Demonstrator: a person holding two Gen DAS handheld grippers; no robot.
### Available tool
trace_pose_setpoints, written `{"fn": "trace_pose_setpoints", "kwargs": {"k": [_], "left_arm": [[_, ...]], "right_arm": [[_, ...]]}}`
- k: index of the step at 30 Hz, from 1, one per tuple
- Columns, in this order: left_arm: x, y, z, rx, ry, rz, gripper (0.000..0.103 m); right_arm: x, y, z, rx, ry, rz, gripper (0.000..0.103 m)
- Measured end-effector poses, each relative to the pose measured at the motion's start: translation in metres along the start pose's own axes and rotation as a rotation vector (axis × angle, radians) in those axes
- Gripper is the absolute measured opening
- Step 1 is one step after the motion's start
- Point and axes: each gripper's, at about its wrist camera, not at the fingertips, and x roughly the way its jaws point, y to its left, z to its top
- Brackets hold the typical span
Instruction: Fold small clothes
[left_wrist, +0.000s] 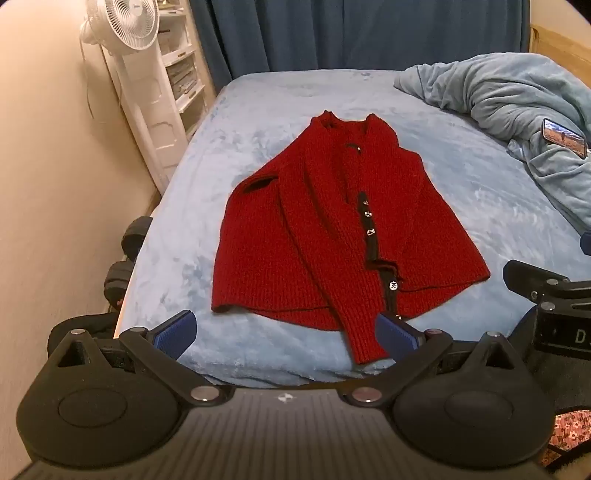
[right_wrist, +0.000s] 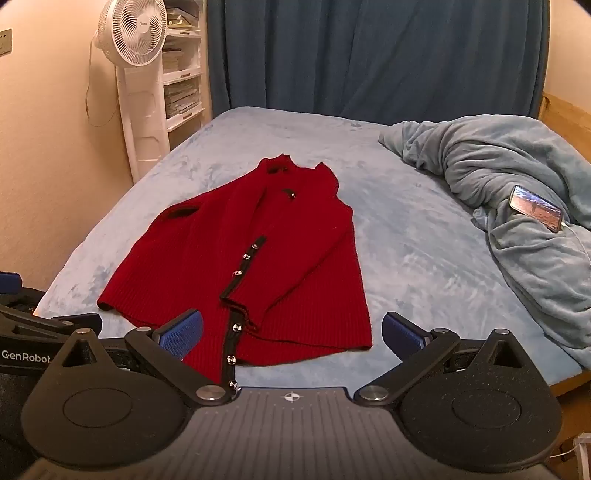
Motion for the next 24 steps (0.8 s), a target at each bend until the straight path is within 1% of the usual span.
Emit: {"fn": "trace_pose_setpoints", "kwargs": {"k": [3, 4, 8, 9, 11, 17, 24], "left_arm": [[0.0021, 0.0001, 0.0007, -0.001, 0.018, -0.005, 0.103], [0.0021, 0.0023, -0.0007, -0.01, -0.007, -0.005, 0.103], [0.0034, 0.0053, -0.0015, -0.008, -0.005, -0.005, 0.103], [0.0038, 0.0018, -0.0006, -0.008, -0.006, 0.002, 0.103], [0.0039, 0.0028, -0.001, -0.009, -0.006, 0.003, 0.103], [0.0047, 0.0028, -0.0017, -0.008, -0.002, 0.003, 0.103], [0.0049, 0.0034, -0.0014, -0.007, -0.001, 0.001, 0.103]], "right_arm": [[0.0011, -0.0002, -0.0013, 0.003, 0.0, -0.003, 0.102], [0.0013, -0.0003, -0.0017, 0.006, 0.0, -0.003, 0.102], [0.0024, 0.0002, -0.0036, 0.012, -0.002, -0.007, 0.102], [0.0047, 0.0075, -0.007, 0.006, 0.002, 0.0, 0.102], [0.0043, 0.0093, -0.0073, 0.005, 0.001, -0.001, 0.102], [0.0031, 0.0015, -0.0042, 0.007, 0.005, 0.003, 0.102], [0.0037, 0.0034, -0.0057, 0.005, 0.004, 0.005, 0.102]]}}
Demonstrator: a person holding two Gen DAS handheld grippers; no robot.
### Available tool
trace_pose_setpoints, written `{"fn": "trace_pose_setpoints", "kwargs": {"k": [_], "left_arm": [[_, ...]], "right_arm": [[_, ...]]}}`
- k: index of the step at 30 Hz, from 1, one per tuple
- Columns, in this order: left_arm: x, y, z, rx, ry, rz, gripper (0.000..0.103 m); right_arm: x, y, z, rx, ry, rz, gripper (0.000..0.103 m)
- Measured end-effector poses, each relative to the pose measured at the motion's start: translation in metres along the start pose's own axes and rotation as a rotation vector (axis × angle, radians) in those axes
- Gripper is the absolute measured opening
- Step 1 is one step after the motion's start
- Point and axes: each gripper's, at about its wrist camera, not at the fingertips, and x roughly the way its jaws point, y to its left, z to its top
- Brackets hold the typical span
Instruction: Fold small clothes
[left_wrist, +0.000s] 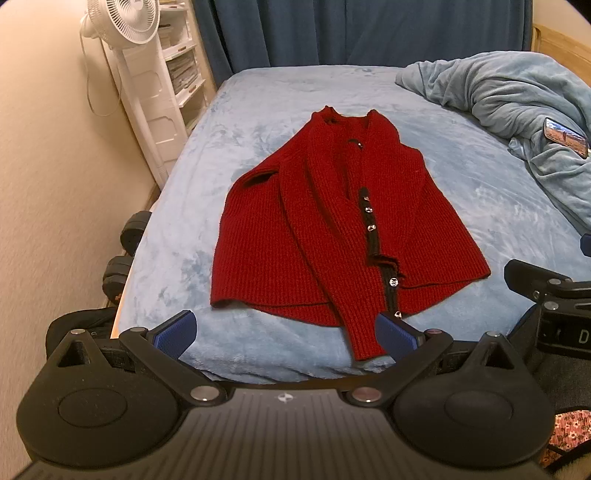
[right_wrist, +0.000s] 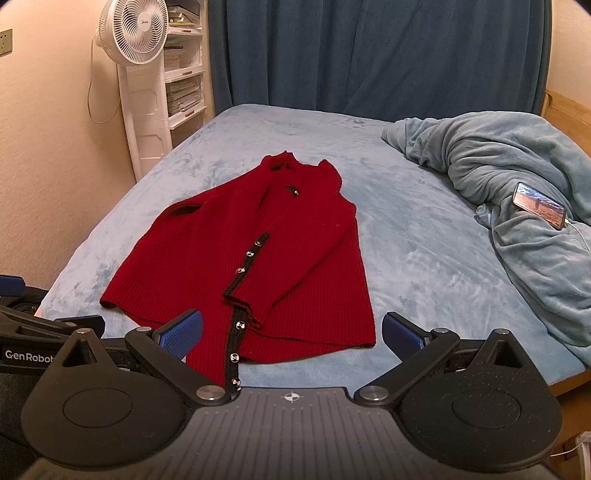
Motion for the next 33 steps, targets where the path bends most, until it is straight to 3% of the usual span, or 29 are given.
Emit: {"fn": "trace_pose_setpoints", "kwargs": {"k": [33], "left_arm": [[0.0003, -0.0014, 0.0006, -0.001, 0.003, 0.0, 0.103]], "right_arm": [[0.0014, 0.0018, 0.0, -0.001, 0.008, 0.008, 0.102]]}}
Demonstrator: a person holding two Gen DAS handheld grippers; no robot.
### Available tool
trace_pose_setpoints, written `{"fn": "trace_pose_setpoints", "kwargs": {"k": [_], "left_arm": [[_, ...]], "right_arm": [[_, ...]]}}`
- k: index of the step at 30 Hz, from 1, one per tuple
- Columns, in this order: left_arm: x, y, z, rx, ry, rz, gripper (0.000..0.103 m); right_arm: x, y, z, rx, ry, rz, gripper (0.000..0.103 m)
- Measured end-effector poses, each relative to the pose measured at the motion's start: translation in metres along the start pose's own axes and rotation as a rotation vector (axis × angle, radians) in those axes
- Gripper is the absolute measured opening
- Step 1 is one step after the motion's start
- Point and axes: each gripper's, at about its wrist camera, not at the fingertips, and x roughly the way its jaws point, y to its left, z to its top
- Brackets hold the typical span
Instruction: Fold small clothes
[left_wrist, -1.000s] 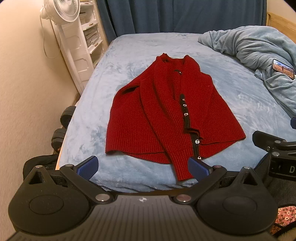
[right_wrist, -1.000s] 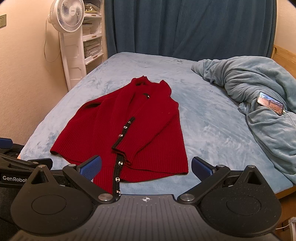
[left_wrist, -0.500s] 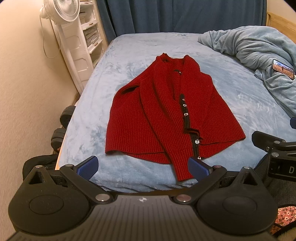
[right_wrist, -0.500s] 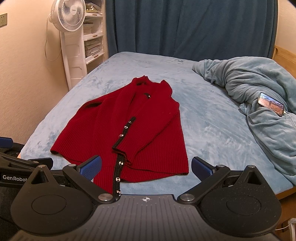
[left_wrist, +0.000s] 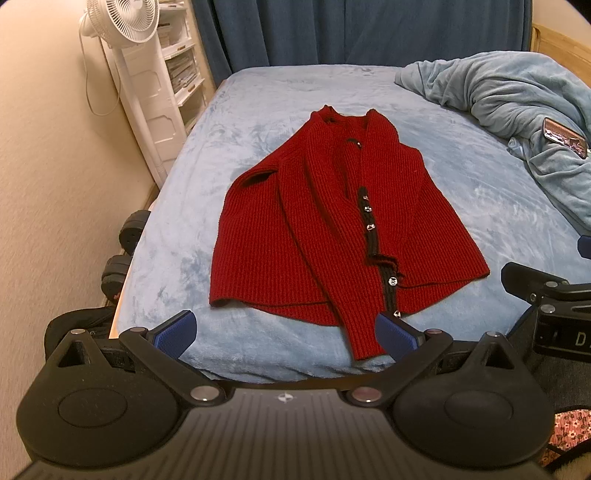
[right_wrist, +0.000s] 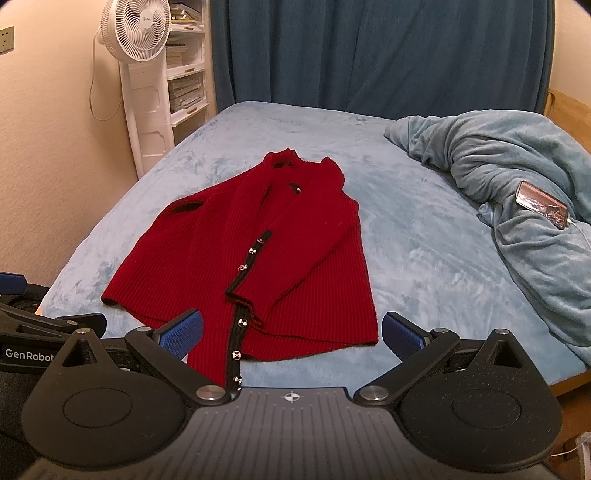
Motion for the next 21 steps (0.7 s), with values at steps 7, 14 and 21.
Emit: {"fn": "trace_pose_setpoints", "kwargs": {"k": [7, 14, 21], "left_arm": [[-0.0002, -0.0005, -0.0003, 0.001, 0.001, -0.001, 0.103], [0.0003, -0.0013, -0.0011, 0.002, 0.003, -0.001, 0.103], [0.0033, -0.0045, -0.0046, 0.011, 0.006, 0.0, 0.103]], "right_arm": [[0.002, -0.0003, -0.0014, 0.002, 0.004, 0.0, 0.102], [0.0028, -0.0002, -0.0046, 0.003, 0.006, 0.001, 0.102], [0.0058, -0.0018, -0.0072, 0.008, 0.016, 0.004, 0.102]]}}
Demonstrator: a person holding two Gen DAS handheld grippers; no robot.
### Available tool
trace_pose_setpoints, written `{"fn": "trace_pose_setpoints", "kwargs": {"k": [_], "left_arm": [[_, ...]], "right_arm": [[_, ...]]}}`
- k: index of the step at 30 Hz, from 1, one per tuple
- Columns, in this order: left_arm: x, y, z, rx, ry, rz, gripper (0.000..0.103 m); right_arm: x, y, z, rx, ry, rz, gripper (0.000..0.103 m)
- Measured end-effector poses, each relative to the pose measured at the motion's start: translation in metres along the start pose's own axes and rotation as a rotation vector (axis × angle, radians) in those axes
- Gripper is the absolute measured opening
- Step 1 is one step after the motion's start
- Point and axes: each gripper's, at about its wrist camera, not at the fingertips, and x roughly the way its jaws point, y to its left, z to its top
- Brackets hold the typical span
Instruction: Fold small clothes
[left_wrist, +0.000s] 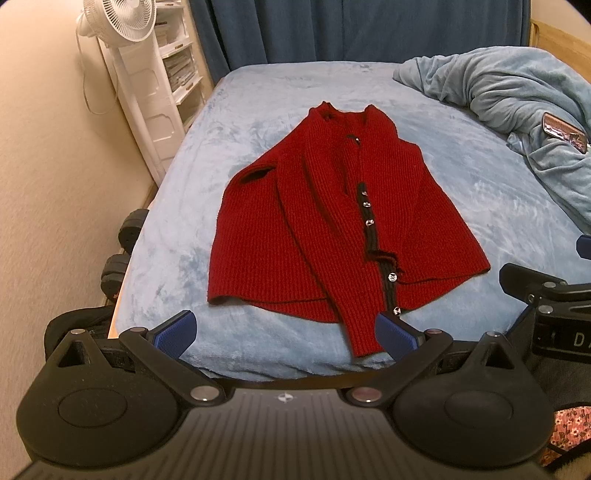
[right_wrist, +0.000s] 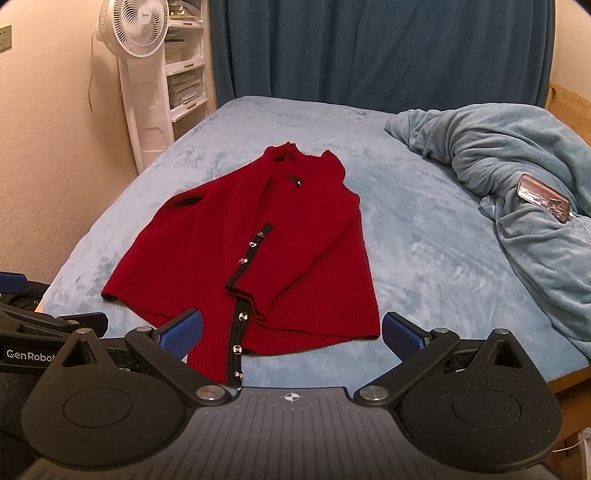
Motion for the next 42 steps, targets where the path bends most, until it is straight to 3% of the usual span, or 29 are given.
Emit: {"fn": "trace_pose_setpoints", "kwargs": {"k": [18, 28, 33, 40, 41, 42], "left_arm": [[0.009, 0.001, 0.0, -0.001, 0.023, -0.015, 0.103], [0.033, 0.009, 0.003, -0.03, 0.09, -0.021, 0.103], [0.053, 0.027, 0.008, -0.08, 0.136, 0.013, 0.103], [0.082, 0.042, 0.014, -0.09, 0.223, 0.073, 0.103], [0.087, 0.043, 0.014, -0.087, 0.239, 0.085, 0.103], [0.091, 0.043, 0.015, -0.086, 0.253, 0.095, 0.103]], "right_arm": [[0.011, 0.003, -0.001, -0.014, 0.033, 0.002, 0.102], [0.037, -0.007, 0.005, 0.037, 0.073, 0.007, 0.102], [0.093, -0.023, 0.024, 0.137, 0.083, -0.01, 0.102], [0.234, -0.004, 0.061, 0.193, 0.251, 0.155, 0.102], [0.253, 0.001, 0.064, 0.198, 0.262, 0.161, 0.101], [0.274, 0.004, 0.067, 0.191, 0.281, 0.168, 0.091]]}}
